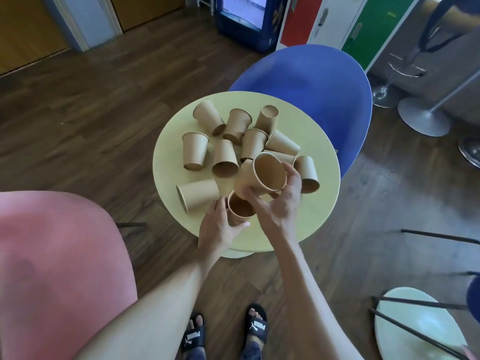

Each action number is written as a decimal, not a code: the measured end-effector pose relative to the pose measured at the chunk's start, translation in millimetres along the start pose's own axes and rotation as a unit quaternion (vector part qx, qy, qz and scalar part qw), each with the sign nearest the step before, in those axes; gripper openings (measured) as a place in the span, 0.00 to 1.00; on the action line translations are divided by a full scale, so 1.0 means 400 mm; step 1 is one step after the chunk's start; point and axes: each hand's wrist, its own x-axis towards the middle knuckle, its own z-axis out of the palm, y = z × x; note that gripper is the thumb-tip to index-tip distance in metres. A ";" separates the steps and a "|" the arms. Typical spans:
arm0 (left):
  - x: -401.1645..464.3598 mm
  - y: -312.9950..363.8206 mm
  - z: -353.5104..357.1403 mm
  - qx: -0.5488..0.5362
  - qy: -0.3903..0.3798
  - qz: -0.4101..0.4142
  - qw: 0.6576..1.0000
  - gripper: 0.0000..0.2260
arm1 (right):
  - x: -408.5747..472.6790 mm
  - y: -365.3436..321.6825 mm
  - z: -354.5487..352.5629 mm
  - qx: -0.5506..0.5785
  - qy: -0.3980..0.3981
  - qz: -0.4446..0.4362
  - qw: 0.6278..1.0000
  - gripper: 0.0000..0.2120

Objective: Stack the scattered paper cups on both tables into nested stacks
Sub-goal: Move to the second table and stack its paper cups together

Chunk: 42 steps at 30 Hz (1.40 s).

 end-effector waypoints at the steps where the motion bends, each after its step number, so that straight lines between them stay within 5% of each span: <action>1: 0.001 -0.011 0.004 0.006 -0.012 -0.007 1.000 0.33 | -0.005 0.009 0.007 -0.017 -0.020 -0.007 1.000 0.45; 17: 0.010 0.009 -0.031 0.046 -0.023 -0.024 0.998 0.22 | -0.037 0.034 0.009 -0.148 -0.154 -0.010 0.977 0.46; 22: 0.010 -0.004 -0.050 0.069 -0.054 0.036 0.996 0.21 | -0.036 0.051 0.017 -0.151 -0.191 0.016 0.970 0.50; 27: 0.027 -0.018 -0.094 0.216 0.078 0.140 0.963 0.25 | -0.038 0.068 0.037 -0.145 -0.189 0.040 0.970 0.48; 30: 0.063 -0.022 -0.137 0.254 0.149 0.112 0.949 0.30 | -0.039 0.077 0.040 -0.157 -0.184 0.033 0.970 0.45; 34: 0.120 -0.037 -0.180 0.302 0.029 0.016 0.953 0.43 | -0.050 0.090 0.042 -0.162 -0.185 0.041 0.968 0.43; 37: 0.129 -0.054 -0.183 0.313 -0.044 -0.018 0.949 0.37 | -0.057 0.105 0.048 -0.180 -0.162 0.031 0.970 0.41; 42: 0.121 -0.031 -0.194 0.225 -0.025 0.014 0.974 0.32 | -0.052 0.112 0.040 -0.180 -0.136 0.041 0.973 0.41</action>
